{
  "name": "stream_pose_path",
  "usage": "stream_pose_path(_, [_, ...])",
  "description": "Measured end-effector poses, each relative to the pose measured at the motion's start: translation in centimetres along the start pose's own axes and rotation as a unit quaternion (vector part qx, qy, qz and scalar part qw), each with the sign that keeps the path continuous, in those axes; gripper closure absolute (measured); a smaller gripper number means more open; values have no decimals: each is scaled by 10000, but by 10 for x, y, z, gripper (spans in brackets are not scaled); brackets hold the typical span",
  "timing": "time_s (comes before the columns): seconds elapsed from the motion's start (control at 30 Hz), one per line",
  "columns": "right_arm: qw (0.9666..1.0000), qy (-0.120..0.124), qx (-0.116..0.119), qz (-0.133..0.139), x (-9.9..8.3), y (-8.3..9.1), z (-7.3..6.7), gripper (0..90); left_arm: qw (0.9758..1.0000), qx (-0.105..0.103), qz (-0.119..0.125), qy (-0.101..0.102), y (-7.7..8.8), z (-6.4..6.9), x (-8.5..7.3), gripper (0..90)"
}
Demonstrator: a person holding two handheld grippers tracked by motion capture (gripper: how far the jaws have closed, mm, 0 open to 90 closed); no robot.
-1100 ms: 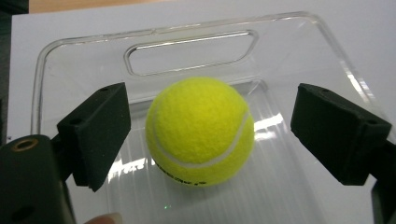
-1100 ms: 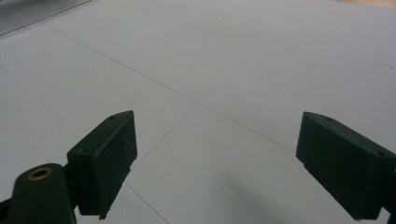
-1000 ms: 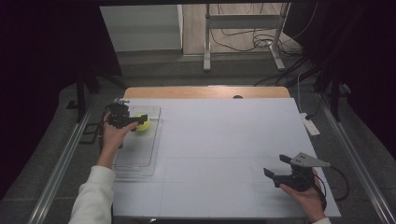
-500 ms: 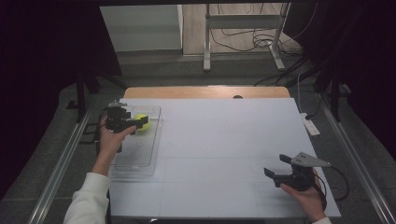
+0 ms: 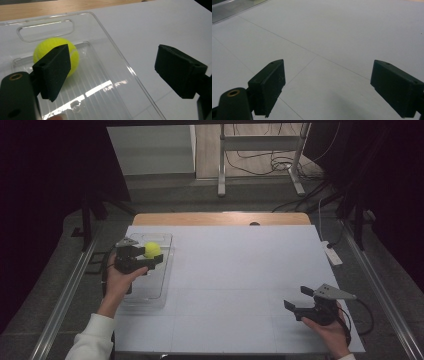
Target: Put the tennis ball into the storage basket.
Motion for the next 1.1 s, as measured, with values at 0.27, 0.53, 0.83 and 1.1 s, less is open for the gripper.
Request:
stream_pose_path(0.27, [10000, -22, -49, 35, -1, 5, 1, 131, 9994, -249, 72, -231, 7, 26, -11, 145])
stream_pose_path(0.53, [9999, -116, -58, 95, -1, 8, 4, 131, 9985, -455, 113, -288, 10, 45, -22, 141])
stream_pose_path(0.83, [9999, -92, 6, 113, 1, 6, 1, 131, 9973, -581, 181, -403, 18, 61, -47, 138])
stream_pose_path(1.1, [9999, -41, 57, 105, 2, 4, 0, 131, 9972, -629, 155, -382, 23, 62, -66, 136])
Point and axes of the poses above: each handheld gripper's, and its own axes: y roughly backward along the jaws, x roughly out of its top, z roughly to its right, the point moved 5 cm from there along -y, roughly forward along the jaws, and after that the axes turned 5 degrees about -x, right-handed, at the moved point
